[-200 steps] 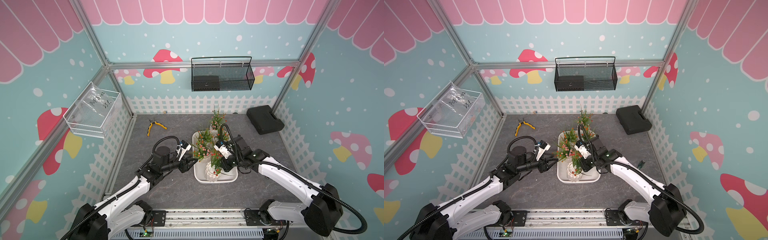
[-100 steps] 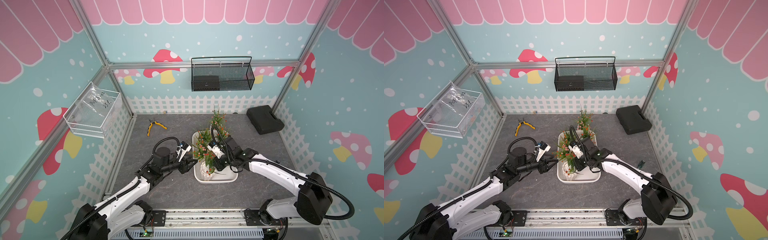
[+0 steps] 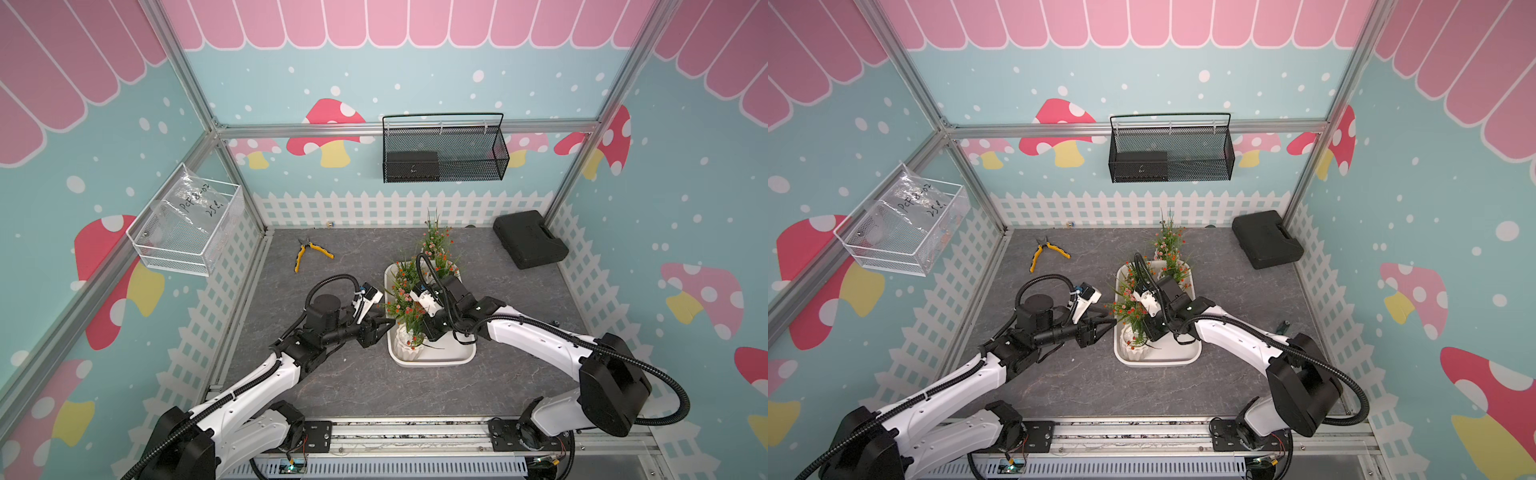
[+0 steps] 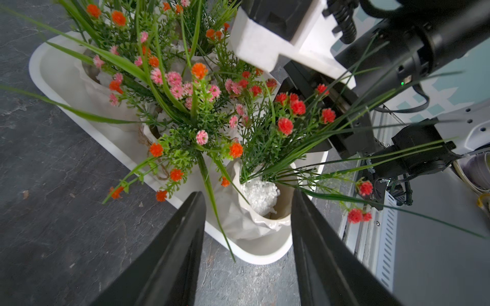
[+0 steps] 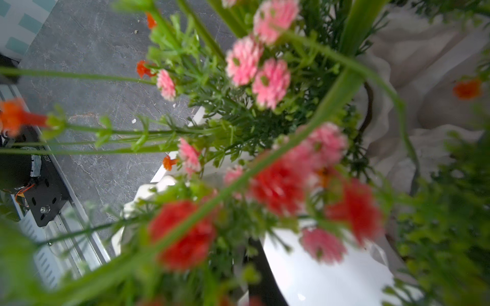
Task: Put the potted gypsophila into the storage box
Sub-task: Place the baby's breath potted plant at the storage box.
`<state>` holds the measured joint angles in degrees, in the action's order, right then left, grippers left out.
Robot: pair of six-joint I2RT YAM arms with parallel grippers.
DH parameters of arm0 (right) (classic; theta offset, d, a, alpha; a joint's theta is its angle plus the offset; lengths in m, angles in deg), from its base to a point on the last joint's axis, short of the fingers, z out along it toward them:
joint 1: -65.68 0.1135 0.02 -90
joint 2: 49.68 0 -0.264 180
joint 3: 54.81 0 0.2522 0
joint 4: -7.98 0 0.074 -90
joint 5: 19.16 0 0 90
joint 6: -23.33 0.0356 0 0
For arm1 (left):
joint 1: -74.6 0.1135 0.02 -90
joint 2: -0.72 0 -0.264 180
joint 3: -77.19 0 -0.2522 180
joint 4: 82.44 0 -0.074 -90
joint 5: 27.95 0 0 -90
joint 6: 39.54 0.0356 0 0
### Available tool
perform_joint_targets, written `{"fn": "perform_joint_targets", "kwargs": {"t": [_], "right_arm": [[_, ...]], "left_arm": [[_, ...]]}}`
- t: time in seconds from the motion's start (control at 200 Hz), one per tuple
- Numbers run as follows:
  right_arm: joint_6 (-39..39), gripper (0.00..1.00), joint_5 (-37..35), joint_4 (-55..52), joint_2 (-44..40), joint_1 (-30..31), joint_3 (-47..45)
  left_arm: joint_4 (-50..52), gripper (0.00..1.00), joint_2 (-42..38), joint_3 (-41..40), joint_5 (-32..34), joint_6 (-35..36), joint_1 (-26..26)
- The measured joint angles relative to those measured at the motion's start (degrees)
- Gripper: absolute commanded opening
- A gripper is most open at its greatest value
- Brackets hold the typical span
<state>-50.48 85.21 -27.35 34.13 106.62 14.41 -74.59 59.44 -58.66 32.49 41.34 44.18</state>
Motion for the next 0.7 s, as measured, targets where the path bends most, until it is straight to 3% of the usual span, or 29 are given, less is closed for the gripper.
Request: {"fn": "perform_joint_targets", "kwargs": {"t": [0.7], "right_arm": [[0.31, 0.28, -1.49, 3.39, 1.86, -0.07, -0.33]], "left_arm": [[-0.44, 0.53, 0.74, -0.15, 1.09, -0.02, 0.0]]}}
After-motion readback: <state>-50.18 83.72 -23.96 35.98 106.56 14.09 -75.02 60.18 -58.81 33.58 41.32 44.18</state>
